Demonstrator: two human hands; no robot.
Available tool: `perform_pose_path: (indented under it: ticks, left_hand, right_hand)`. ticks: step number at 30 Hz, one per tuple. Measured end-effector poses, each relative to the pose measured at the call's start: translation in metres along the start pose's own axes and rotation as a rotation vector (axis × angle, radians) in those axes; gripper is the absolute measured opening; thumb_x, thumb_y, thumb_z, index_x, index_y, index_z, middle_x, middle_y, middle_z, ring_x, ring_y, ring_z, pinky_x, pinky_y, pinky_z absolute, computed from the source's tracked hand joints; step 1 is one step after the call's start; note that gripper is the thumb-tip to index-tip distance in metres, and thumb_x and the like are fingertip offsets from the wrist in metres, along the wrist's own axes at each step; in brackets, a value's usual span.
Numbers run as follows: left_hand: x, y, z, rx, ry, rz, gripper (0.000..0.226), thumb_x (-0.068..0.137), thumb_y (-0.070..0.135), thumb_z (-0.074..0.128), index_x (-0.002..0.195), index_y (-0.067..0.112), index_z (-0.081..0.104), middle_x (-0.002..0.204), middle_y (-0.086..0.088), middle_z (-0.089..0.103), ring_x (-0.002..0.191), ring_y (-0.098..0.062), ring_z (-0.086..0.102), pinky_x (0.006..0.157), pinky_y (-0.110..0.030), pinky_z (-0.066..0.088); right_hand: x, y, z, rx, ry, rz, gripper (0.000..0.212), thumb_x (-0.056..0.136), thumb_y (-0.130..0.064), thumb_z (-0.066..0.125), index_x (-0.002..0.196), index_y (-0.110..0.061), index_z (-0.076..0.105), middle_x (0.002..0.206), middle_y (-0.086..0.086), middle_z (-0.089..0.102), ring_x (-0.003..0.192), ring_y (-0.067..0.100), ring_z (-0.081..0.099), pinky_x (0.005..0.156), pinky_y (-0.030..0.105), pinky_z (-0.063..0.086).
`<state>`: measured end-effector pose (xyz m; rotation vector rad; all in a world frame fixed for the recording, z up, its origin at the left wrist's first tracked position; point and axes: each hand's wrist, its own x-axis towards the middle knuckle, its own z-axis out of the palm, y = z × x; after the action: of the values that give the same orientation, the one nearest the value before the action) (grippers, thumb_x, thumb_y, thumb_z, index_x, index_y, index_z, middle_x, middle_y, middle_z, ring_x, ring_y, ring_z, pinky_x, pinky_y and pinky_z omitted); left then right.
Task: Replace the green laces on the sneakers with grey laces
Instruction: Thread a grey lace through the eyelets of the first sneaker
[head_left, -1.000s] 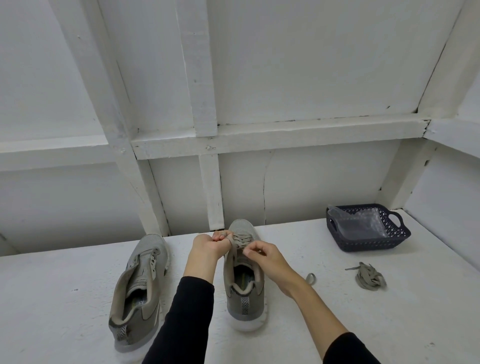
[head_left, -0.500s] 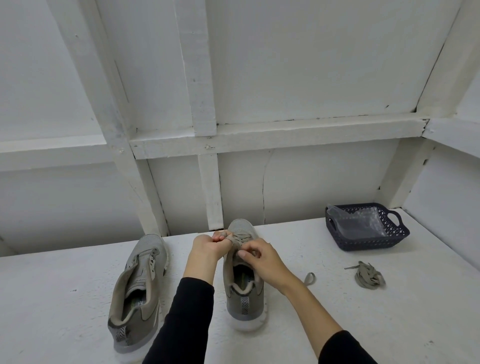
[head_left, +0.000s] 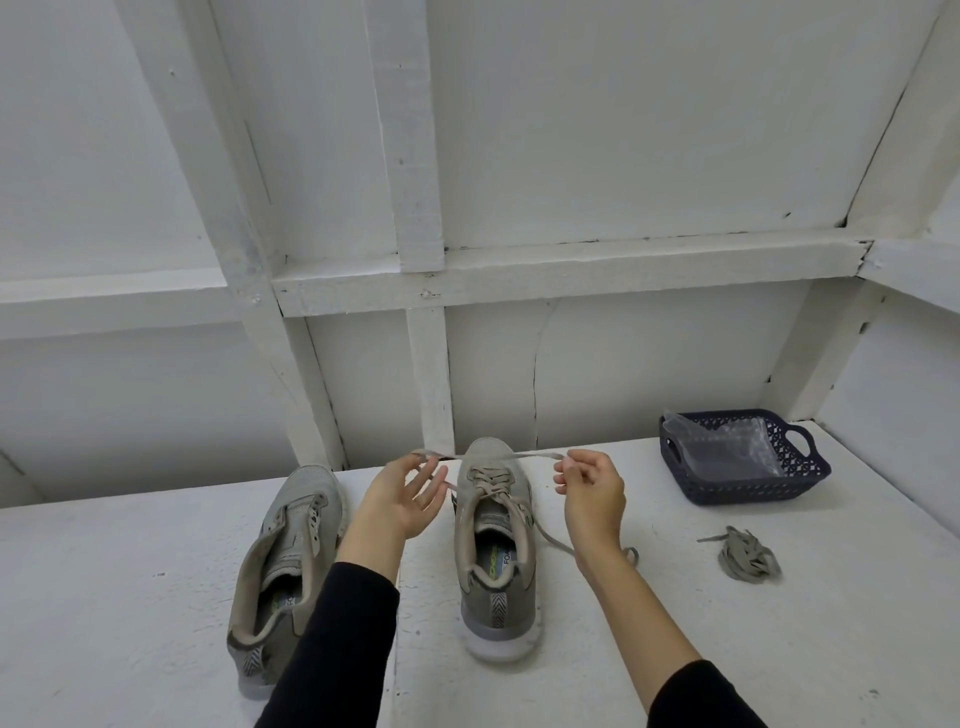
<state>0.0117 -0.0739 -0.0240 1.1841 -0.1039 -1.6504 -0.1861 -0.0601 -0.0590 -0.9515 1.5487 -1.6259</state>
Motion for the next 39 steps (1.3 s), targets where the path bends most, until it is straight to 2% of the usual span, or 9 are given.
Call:
perform_pose_path:
  ticks: [4,10,15,23,26,29,31,35,39]
  left_hand:
    - [0.011,-0.016,0.004,0.539,0.193,0.411,0.008,0.097,0.011,0.052,0.096,0.01,0.06,0.101,-0.005,0.059,0.088,-0.018,0.058,0.077,-0.031,0.047]
    - [0.01,-0.023,0.019,1.007,-0.146,0.872,0.013,0.098,0.016,0.056,0.104,0.019,0.067,0.101,0.009,0.068,0.097,-0.006,0.061,0.08,-0.014,0.047]
    - [0.01,-0.028,0.036,1.154,-0.383,0.845,0.022,0.096,0.026,0.059,0.116,0.024,0.069,0.114,0.015,0.067,0.109,0.003,0.057,0.091,-0.016,0.041]
    - [0.011,-0.033,0.039,1.161,-0.5,0.762,0.017,0.093,0.027,0.064,0.104,0.02,0.073,0.095,0.007,0.073,0.092,-0.008,0.067,0.085,-0.023,0.053]
    - [0.011,-0.029,0.038,1.222,-0.411,0.794,0.019,0.097,0.03,0.057,0.102,0.019,0.072,0.088,0.005,0.067,0.081,-0.009,0.059,0.073,-0.017,0.047]
    - [0.014,-0.018,0.032,1.222,-0.244,0.855,0.025,0.102,0.027,0.048,0.1,0.017,0.07,0.078,0.007,0.057,0.076,-0.008,0.052,0.064,-0.017,0.042]
    - [0.018,-0.012,0.026,1.236,-0.219,0.856,0.025,0.103,0.026,0.045,0.095,0.021,0.068,0.078,0.004,0.058,0.078,-0.009,0.055,0.066,-0.017,0.043]
    - [0.02,-0.005,0.017,1.185,-0.201,0.86,0.026,0.105,0.023,0.041,0.095,0.026,0.065,0.066,0.012,0.065,0.089,-0.004,0.064,0.086,-0.025,0.046]
    - [0.015,-0.001,0.018,1.115,-0.206,0.845,0.016,0.101,0.017,0.05,0.103,0.014,0.066,0.072,0.007,0.071,0.082,0.004,0.065,0.078,-0.009,0.043]
  right_hand:
    - [-0.002,-0.004,0.004,-0.168,-0.098,-0.133,0.016,0.095,-0.006,0.055,0.094,-0.012,0.07,0.085,0.0,0.069,0.08,0.014,0.064,0.067,0.01,0.045]
    - [-0.006,-0.018,0.006,-0.163,-0.131,-0.208,0.01,0.094,-0.005,0.057,0.092,-0.013,0.062,0.081,-0.001,0.067,0.075,0.012,0.066,0.069,0.015,0.053]
    - [-0.007,-0.019,0.001,-0.209,-0.097,-0.261,0.006,0.088,-0.009,0.068,0.085,-0.013,0.07,0.085,0.0,0.063,0.076,0.007,0.059,0.068,0.008,0.045]
    - [-0.003,-0.018,-0.002,-0.21,-0.065,-0.236,0.005,0.089,-0.012,0.067,0.085,-0.013,0.07,0.093,0.004,0.057,0.078,0.012,0.053,0.065,0.005,0.04]
    - [-0.005,-0.017,0.002,-0.22,-0.082,-0.181,0.01,0.093,-0.017,0.062,0.098,-0.01,0.068,0.094,0.003,0.061,0.078,0.006,0.053,0.064,0.003,0.04]
    - [-0.01,-0.012,0.006,-0.359,-0.295,-0.018,0.02,0.092,-0.025,0.064,0.106,-0.013,0.057,0.09,-0.003,0.058,0.077,0.004,0.054,0.057,0.009,0.039]
    - [-0.014,-0.003,0.007,-0.486,-0.418,0.016,0.025,0.087,-0.029,0.069,0.102,-0.014,0.056,0.093,-0.002,0.059,0.082,0.008,0.056,0.06,0.012,0.038]
    - [-0.021,0.009,0.008,-0.543,-0.428,-0.021,0.008,0.086,-0.021,0.068,0.089,-0.019,0.061,0.088,-0.003,0.063,0.08,0.008,0.06,0.061,0.008,0.042]
    - [-0.021,0.012,0.007,-0.515,-0.393,-0.051,0.008,0.088,-0.022,0.068,0.085,-0.017,0.072,0.082,-0.003,0.069,0.079,0.01,0.064,0.072,0.021,0.05]
